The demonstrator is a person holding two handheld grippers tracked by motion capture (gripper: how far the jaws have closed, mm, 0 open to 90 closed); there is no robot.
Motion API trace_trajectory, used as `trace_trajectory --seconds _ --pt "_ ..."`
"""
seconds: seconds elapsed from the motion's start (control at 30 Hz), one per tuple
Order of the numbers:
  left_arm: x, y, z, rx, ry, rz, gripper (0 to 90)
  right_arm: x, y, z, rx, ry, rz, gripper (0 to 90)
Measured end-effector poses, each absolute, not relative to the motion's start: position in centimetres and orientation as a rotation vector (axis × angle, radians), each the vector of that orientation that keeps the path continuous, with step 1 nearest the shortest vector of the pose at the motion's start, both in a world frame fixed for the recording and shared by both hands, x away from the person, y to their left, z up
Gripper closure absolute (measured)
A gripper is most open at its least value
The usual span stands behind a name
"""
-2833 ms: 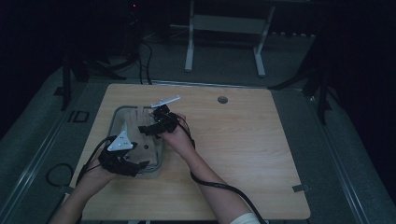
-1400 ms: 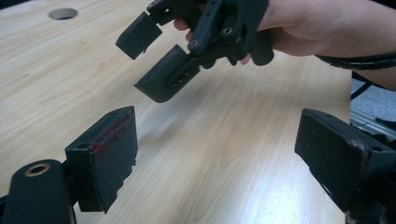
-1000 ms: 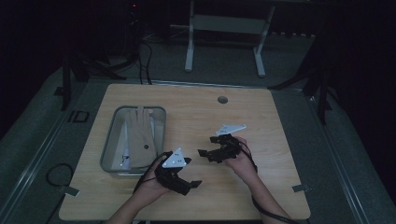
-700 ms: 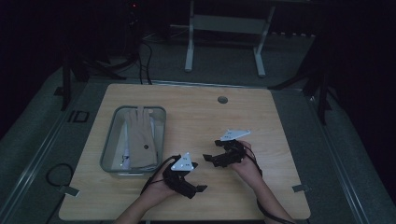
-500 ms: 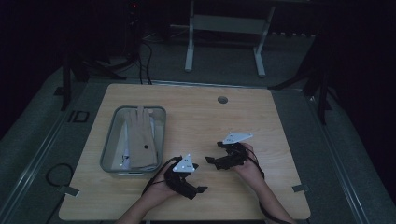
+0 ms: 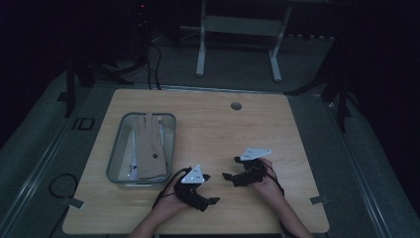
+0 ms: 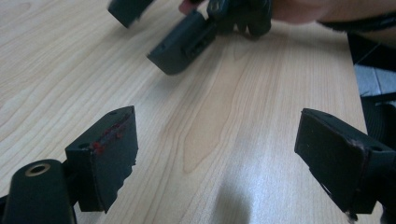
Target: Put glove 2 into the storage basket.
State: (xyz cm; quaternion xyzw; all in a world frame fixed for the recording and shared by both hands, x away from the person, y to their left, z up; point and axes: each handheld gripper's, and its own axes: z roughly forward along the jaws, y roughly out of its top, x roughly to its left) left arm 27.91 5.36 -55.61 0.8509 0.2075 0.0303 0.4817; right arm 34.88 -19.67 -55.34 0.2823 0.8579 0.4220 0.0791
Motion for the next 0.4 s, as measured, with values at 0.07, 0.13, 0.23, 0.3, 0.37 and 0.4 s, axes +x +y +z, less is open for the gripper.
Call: trace_trajectory --seconds 0.07,0.13,0.23,0.3,0.37,0.4 --pt "27.84 5.3 -55.7 2.09 0.499 0.074 13.3 34.94 -19.88 -55.62 0.847 2.566 1.242 13.6" --pt "27.77 5.24 -55.79 2.089 0.496 0.071 13.4 34.95 -20.06 -55.7 0.851 2.56 1.242 13.7" --pt "27.73 5.18 -55.78 2.089 0.496 0.069 13.3 34.98 -20.08 -55.69 0.848 2.55 1.249 13.7" --pt "27.76 5.2 -55.79 2.09 0.497 0.067 13.4 34.97 -20.03 -55.71 0.844 2.55 1.236 13.7" --pt "27.78 5.2 -55.78 2.09 0.497 0.068 13.3 34.97 -20.01 -55.73 0.844 2.548 1.231 13.8" --pt "27.78 5.21 -55.77 2.088 0.497 0.067 13.3 34.98 -20.01 -55.73 0.843 2.545 1.23 13.7"
